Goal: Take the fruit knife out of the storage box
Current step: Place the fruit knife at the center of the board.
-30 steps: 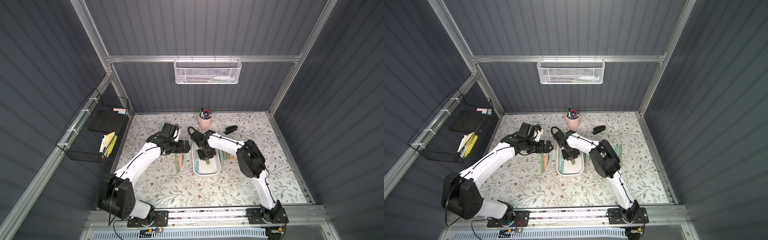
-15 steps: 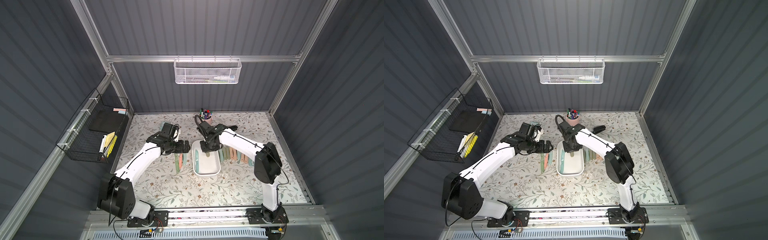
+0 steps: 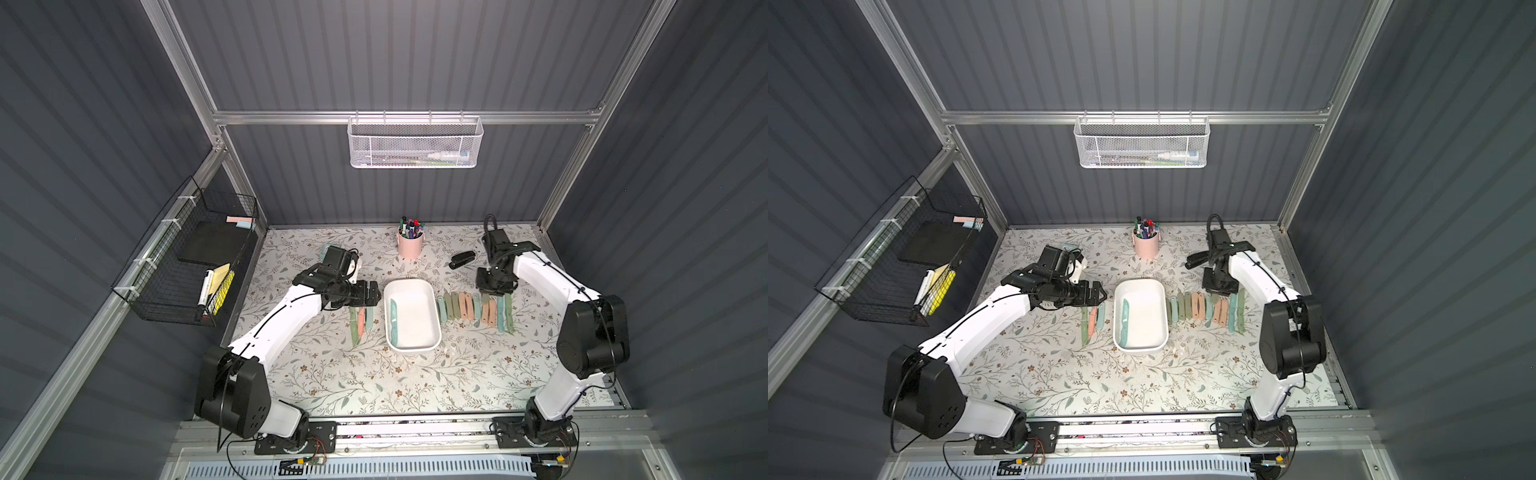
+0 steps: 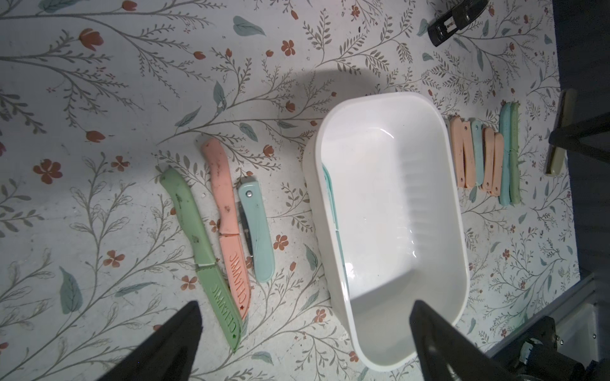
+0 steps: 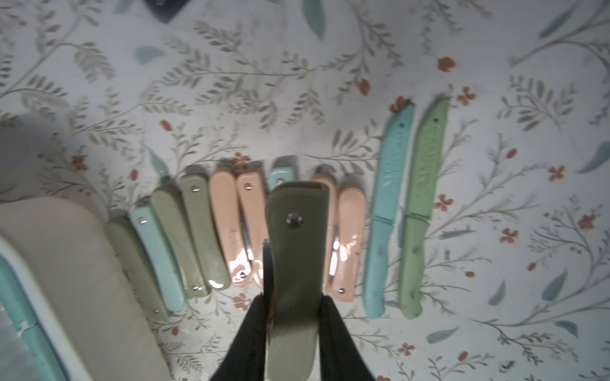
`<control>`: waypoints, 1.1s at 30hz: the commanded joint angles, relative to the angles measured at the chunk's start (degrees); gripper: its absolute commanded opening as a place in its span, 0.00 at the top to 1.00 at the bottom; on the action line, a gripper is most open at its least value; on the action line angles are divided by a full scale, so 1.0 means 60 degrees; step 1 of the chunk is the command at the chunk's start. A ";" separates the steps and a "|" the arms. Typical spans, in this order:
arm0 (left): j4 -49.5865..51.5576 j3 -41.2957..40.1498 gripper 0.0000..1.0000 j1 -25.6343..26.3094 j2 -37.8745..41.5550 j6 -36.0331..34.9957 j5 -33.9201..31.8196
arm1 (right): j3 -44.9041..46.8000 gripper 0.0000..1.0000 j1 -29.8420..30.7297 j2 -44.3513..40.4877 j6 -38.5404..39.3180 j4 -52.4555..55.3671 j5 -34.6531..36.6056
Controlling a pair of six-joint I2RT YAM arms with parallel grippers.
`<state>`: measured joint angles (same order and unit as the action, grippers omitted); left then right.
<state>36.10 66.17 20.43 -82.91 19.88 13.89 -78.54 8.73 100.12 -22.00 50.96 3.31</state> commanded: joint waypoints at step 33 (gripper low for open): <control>0.0239 0.0170 0.01 -0.0036 -0.0047 -0.0095 0.0143 | -0.0116 0.75 -0.1871 0.2191 0.0561 0.0431 0.1121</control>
<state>36.10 66.17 20.43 -82.91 19.88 14.13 -77.80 -2.59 112.51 -19.03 52.73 10.50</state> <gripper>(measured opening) 0.995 0.256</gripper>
